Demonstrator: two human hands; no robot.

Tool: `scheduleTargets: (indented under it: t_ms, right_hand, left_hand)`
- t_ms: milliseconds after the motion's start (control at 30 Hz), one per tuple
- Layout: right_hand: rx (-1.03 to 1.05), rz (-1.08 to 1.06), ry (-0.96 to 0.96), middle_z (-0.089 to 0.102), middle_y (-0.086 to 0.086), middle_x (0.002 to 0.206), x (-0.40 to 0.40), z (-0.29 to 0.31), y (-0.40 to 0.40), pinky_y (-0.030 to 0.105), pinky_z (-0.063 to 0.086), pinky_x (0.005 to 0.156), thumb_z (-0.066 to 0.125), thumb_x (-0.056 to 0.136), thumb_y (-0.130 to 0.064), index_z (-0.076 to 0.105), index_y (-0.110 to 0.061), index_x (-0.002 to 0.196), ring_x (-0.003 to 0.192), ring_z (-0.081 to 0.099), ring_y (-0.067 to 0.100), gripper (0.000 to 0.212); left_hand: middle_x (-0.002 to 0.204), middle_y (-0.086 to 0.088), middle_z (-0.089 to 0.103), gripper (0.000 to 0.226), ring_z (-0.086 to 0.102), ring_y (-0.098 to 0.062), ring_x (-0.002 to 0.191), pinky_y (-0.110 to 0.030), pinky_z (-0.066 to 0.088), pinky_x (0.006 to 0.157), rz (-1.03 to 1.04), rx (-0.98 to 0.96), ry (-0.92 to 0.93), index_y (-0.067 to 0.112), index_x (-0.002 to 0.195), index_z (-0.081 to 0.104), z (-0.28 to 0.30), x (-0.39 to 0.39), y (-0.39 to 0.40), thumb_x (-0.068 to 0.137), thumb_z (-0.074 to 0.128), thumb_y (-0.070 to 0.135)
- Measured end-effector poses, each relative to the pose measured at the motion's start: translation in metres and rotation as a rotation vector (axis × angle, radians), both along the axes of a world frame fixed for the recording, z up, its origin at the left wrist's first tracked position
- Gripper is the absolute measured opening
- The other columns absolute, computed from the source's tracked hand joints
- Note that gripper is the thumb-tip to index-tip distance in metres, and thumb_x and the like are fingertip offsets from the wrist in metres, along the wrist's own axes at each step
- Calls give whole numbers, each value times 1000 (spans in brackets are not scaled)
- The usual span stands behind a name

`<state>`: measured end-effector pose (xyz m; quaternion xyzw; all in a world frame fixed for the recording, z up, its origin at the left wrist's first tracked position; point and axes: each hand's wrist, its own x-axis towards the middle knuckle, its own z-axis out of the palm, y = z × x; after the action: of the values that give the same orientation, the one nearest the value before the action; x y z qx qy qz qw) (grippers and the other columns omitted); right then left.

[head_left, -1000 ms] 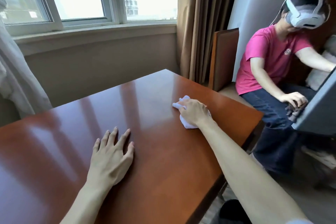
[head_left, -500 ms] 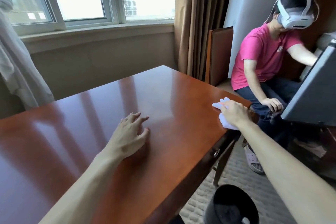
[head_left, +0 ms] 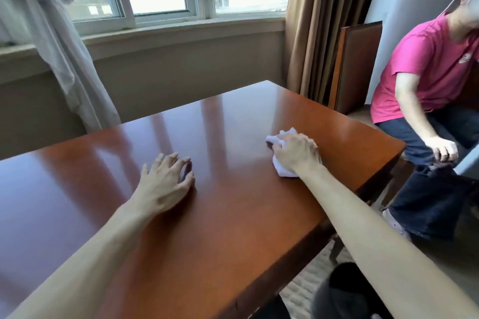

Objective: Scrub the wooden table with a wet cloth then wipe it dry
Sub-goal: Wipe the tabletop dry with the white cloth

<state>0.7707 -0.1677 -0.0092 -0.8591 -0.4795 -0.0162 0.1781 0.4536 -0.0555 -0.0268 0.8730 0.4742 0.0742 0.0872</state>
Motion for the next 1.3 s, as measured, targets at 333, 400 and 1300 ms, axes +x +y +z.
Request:
scheduleTargets:
  t_ms: [333, 400, 1300]
  right_hand:
    - [-108, 544, 55, 39, -26, 155, -75, -1, 59, 36, 37, 105, 37, 101, -35, 54, -46, 138, 141, 35, 4, 42]
    - [-107, 361, 48, 43, -22, 152, -56, -2, 101, 40, 40, 104, 26, 93, -47, 53, -48, 136, 141, 41, 12, 51]
    - [265, 701, -2, 69, -19, 124, -276, -28, -159, 34, 53, 95, 47, 81, -35, 72, -39, 116, 110, 64, 10, 43]
  left_hand:
    - [168, 15, 11, 77, 2, -15, 155, -46, 2, 125, 125, 33, -16, 42, 159, 16, -19, -22, -10, 88, 7, 71]
    - [167, 15, 11, 77, 1, -15, 155, -45, 2, 125, 129, 36, -12, 43, 159, 16, -18, -23, -10, 88, 6, 70]
    - [161, 4, 34, 59, 22, -15, 150, -32, 17, 124, 89, 7, -256, 24, 151, 43, 4, -131, -190, 100, 30, 50]
